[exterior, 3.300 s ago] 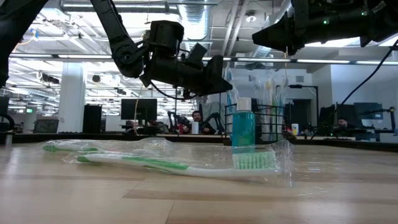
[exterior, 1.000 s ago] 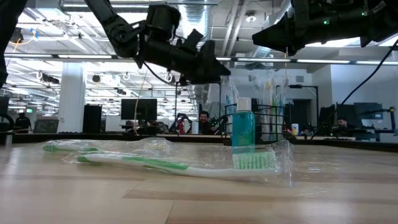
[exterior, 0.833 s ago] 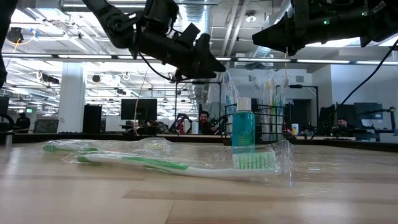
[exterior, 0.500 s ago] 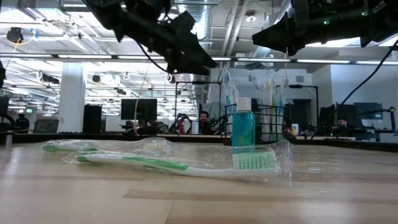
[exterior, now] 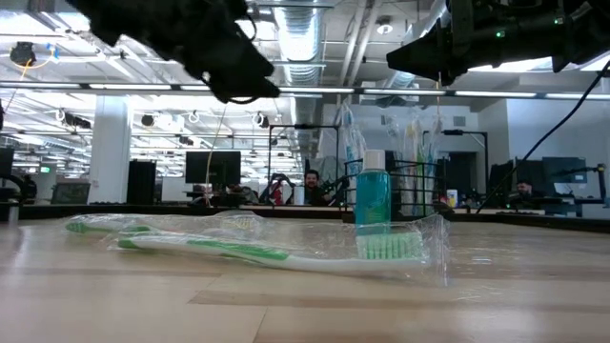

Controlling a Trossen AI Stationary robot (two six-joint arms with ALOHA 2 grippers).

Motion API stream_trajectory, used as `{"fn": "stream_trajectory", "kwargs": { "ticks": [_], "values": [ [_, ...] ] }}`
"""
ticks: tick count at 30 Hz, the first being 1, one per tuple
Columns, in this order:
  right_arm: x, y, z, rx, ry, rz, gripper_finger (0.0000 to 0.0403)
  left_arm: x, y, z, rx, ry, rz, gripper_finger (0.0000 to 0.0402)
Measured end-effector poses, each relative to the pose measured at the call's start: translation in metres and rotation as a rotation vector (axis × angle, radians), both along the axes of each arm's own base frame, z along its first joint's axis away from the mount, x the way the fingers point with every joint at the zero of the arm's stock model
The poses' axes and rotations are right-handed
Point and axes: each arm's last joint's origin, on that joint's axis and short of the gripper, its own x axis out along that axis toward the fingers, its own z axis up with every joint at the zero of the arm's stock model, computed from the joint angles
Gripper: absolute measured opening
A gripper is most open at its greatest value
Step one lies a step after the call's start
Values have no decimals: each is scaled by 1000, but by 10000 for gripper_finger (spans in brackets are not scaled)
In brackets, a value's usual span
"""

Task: Pick & Place toothbrushing station
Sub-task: Put the orange toothbrush into the mesh organizer

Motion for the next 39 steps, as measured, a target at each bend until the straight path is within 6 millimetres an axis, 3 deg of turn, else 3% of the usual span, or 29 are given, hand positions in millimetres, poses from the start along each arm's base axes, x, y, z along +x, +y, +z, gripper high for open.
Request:
{"fn": "stream_trajectory", "kwargs": {
  "ticks": [5, 14, 24, 39],
  "values": [
    [0, 0, 0, 0, -1, 1, 113, -12, -15, -14, -12, 43, -54, 236],
    [0, 0, -1, 0, 6, 1, 113, -12, -34, -31, -15, 109, -107, 233],
    [0, 0, -1, 0, 9, 1, 113, -6, -40, -66, -6, 249, -102, 205],
    [0, 0, -1, 0, 14, 1, 113, -5, -40, -78, -15, 304, -85, 202]
  ]
}}
